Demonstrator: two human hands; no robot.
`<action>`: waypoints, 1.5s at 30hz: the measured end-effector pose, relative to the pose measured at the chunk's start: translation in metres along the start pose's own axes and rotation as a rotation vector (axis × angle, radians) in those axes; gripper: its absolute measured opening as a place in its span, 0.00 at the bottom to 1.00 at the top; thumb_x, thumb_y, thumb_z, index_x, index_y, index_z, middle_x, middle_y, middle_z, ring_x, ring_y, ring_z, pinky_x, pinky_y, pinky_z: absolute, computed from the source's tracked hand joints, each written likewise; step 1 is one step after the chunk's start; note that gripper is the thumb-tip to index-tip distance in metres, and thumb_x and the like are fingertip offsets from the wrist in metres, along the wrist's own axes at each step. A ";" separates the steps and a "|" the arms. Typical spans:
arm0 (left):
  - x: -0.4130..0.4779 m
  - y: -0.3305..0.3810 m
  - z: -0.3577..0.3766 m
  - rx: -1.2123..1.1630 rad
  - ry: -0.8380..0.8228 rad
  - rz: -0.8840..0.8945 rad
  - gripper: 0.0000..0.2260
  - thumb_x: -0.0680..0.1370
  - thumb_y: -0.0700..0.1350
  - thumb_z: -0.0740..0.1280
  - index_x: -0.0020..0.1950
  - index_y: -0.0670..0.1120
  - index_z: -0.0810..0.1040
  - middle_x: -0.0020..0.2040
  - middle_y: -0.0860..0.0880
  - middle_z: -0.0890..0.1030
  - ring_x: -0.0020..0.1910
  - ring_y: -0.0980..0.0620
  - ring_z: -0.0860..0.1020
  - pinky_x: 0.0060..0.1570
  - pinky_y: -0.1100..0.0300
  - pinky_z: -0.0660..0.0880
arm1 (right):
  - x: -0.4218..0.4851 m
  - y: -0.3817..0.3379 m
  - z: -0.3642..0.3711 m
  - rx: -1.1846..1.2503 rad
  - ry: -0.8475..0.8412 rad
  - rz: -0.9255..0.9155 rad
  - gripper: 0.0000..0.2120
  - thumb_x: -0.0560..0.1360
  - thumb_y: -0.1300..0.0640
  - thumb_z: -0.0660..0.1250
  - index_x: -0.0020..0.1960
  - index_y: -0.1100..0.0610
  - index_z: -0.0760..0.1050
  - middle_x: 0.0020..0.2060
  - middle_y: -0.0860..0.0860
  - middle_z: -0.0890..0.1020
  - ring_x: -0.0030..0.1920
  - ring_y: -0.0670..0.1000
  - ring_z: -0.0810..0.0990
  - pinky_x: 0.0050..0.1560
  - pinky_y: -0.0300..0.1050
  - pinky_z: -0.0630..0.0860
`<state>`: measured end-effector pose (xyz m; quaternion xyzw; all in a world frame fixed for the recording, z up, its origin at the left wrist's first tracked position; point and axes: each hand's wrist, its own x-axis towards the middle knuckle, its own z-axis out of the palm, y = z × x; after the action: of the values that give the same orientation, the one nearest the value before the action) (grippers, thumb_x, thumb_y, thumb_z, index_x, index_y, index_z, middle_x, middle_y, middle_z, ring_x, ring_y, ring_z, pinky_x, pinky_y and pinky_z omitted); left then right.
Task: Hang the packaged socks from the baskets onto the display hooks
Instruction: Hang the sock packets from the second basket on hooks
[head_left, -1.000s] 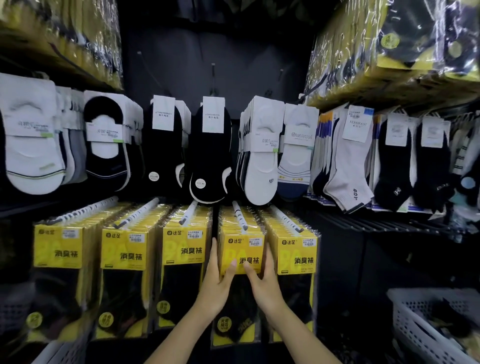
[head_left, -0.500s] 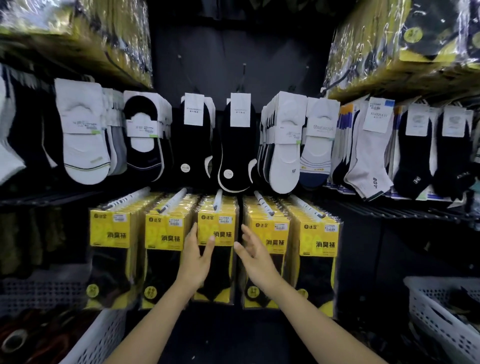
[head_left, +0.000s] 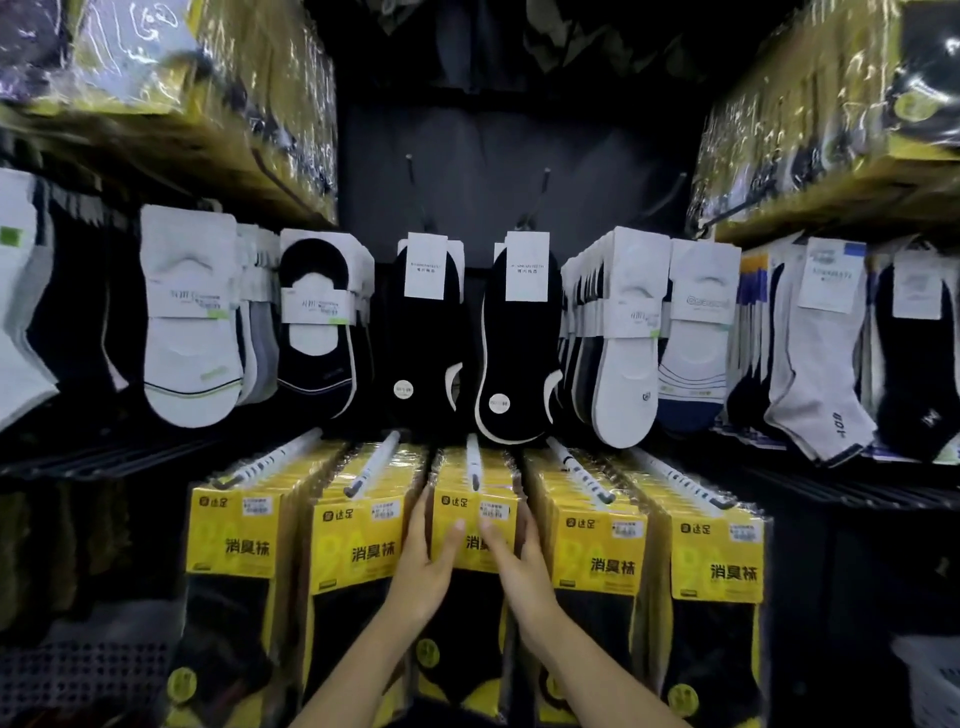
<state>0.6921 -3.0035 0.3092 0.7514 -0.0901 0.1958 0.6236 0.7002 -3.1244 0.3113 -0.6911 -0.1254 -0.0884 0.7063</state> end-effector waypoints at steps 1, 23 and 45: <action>0.003 -0.001 0.000 -0.009 -0.001 -0.011 0.34 0.73 0.64 0.59 0.76 0.61 0.49 0.67 0.63 0.60 0.67 0.61 0.59 0.65 0.59 0.59 | 0.002 0.002 0.001 0.001 0.004 0.001 0.35 0.73 0.41 0.66 0.75 0.42 0.53 0.63 0.39 0.66 0.64 0.42 0.63 0.65 0.41 0.62; -0.041 0.007 0.010 0.065 0.073 0.031 0.36 0.75 0.58 0.58 0.77 0.55 0.42 0.77 0.55 0.53 0.74 0.58 0.52 0.71 0.57 0.53 | -0.024 -0.005 -0.005 -0.135 -0.018 -0.013 0.41 0.74 0.45 0.68 0.78 0.48 0.47 0.75 0.48 0.63 0.74 0.49 0.61 0.74 0.52 0.61; -0.055 -0.001 -0.103 0.255 0.245 -0.024 0.32 0.78 0.58 0.56 0.78 0.51 0.46 0.78 0.50 0.49 0.77 0.51 0.47 0.73 0.52 0.48 | -0.050 -0.022 0.079 -0.268 -0.258 0.070 0.35 0.79 0.43 0.59 0.78 0.48 0.45 0.77 0.47 0.52 0.77 0.50 0.52 0.73 0.48 0.56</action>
<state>0.6237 -2.9087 0.3008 0.7960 0.0213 0.2882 0.5319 0.6416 -3.0486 0.3182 -0.7887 -0.1777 0.0098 0.5884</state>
